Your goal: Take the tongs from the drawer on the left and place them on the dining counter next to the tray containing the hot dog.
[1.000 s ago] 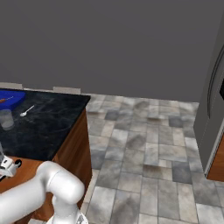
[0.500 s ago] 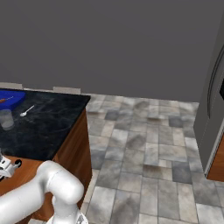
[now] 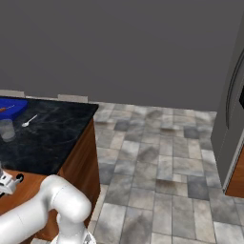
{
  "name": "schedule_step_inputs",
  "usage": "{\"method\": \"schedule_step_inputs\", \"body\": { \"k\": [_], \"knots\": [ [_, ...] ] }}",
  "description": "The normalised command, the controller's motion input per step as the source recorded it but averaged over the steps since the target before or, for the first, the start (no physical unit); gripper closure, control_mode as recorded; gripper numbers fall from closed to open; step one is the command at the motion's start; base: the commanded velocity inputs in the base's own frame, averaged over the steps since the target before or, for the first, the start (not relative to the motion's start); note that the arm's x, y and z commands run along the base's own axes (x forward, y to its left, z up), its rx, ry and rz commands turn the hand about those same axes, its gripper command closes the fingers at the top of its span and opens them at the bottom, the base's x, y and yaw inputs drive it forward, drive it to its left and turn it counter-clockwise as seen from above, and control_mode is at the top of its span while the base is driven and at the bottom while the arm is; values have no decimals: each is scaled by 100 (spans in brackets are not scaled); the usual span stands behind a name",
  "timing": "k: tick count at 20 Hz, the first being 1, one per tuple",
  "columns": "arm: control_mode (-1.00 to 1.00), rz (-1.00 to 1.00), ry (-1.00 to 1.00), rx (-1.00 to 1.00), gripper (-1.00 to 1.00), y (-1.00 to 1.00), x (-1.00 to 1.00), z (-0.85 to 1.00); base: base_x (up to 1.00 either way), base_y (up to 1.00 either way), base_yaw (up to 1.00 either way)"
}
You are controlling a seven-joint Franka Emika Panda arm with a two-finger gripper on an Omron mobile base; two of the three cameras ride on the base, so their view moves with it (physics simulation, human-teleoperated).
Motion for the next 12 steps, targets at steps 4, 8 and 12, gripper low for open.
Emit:
{"method": "schedule_step_inputs", "body": {
  "k": [4, 8, 12],
  "knots": [
    [-100, 0, 0, 0, -100, 0, 0, -15, 0, 0, 0],
    [-100, 0, 0, 0, -100, 0, 0, -12, 0, 0, 0],
    [-100, 0, 0, 0, -100, 0, 0, -9, 0, 0, 0]
  ]
}}
